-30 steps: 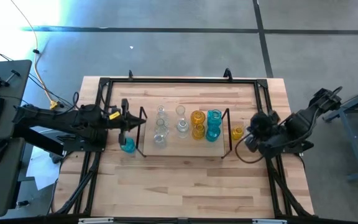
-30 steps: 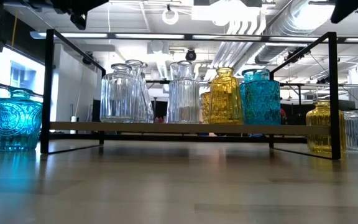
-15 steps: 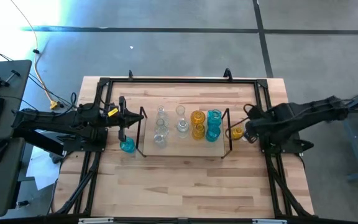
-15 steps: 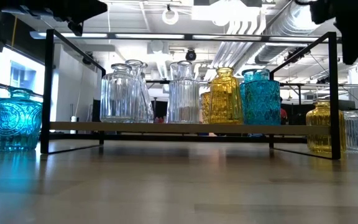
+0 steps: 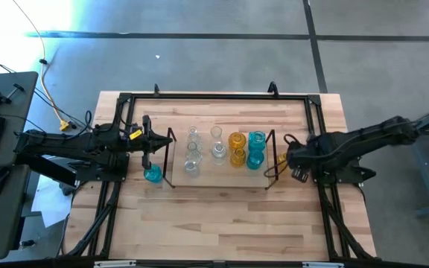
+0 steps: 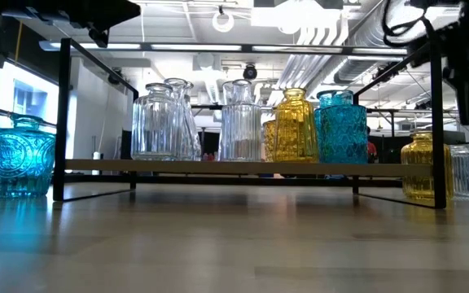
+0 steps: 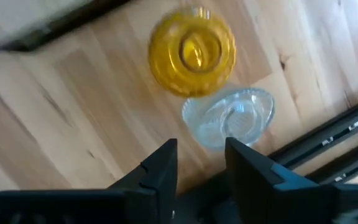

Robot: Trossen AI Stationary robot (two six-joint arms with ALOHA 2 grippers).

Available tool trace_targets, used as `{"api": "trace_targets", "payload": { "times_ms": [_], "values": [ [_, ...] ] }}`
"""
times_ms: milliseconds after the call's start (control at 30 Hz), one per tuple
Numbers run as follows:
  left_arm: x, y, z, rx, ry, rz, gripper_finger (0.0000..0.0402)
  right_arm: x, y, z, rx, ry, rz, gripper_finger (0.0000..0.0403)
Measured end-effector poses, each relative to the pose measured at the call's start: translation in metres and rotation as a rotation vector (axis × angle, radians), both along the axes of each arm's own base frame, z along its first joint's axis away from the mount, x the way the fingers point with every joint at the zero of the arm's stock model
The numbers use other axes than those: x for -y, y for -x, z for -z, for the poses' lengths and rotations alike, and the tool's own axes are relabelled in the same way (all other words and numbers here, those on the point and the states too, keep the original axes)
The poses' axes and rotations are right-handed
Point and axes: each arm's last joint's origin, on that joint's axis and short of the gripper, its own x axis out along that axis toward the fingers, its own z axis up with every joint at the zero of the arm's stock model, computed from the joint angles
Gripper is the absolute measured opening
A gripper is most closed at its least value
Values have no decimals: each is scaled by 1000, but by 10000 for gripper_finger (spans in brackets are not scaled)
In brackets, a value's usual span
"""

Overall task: Sort vases onto shelf
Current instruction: Put the transparent vase on the shelf aligned with the other transparent vases

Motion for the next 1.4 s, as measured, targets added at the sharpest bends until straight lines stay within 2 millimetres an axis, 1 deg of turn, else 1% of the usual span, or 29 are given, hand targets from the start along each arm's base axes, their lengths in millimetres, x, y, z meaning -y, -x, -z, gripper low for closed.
{"api": "trace_targets", "payload": {
  "times_ms": [133,267,400,500,700,1000,1133,1400],
  "values": [
    [0,0,0,1,3,0,0,-2,3,15,-28,35,-13,137],
    [0,0,0,3,14,-4,0,0,-2,16,-8,90,-28,163],
    [0,0,0,3,21,-4,0,4,-3,23,-25,80,-16,179],
    [0,0,0,4,23,-4,0,8,-4,27,-49,67,1,180],
    [0,0,0,3,23,-5,0,18,-8,31,-81,61,34,180],
    [0,0,0,3,23,-5,0,31,-16,38,-159,42,44,180],
    [0,0,0,3,24,-5,0,34,-17,40,-174,40,44,170],
    [0,0,0,3,24,-4,0,36,-18,40,-171,16,49,108]
  ]
}}
